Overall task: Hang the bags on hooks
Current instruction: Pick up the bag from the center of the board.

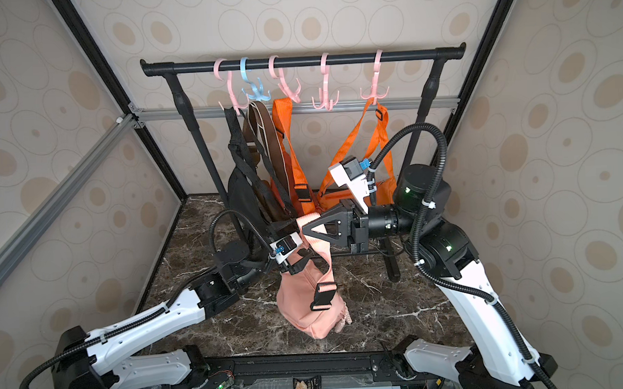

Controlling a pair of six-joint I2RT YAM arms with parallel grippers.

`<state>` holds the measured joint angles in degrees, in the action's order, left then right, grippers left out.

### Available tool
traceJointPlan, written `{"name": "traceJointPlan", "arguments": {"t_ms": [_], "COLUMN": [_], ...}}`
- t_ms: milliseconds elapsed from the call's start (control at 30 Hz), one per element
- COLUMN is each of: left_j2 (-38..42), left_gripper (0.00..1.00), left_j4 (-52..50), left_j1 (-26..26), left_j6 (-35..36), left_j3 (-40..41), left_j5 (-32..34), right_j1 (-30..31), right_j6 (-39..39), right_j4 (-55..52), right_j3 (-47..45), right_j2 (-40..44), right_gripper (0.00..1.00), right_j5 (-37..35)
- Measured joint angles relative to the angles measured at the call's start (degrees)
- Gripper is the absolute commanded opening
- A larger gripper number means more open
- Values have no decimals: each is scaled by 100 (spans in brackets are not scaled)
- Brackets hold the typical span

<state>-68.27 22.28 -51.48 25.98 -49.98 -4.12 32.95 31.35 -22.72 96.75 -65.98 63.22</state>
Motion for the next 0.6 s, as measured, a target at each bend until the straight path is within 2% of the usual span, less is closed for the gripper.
{"name": "traceJointPlan", "arguments": {"t_ms": [33, 133, 200, 267, 300, 433, 600], "left_j2": [-114, -385, -514, -544, -538, -479, -481], "left_gripper": [85, 43, 29, 6, 0, 0, 0], "left_j4": [94, 291, 400, 518, 577, 656, 535], "left_j1": [0, 0, 0, 0, 0, 0, 15], "left_j6": [9, -11, -20, -28, -33, 9, 22], "left_j3": [0, -96, -236, -361, -396, -686, -1565], "left_j5": [28, 24, 2, 11, 35, 229, 739], "right_j1": [0, 0, 0, 0, 0, 0, 0], "right_j6": [26, 72, 11, -160, -262, -804, -1290], "right_j4": [26, 114, 50, -151, -275, -894, -1156], "right_j3": [0, 0, 7, 72, 118, 376, 461], "right_j2": [13, 72, 142, 214, 247, 402, 614], "right_gripper": [0, 0, 0, 0, 0, 0, 0], "right_j5": [37, 138, 131, 59, -17, -876, -2771]}}
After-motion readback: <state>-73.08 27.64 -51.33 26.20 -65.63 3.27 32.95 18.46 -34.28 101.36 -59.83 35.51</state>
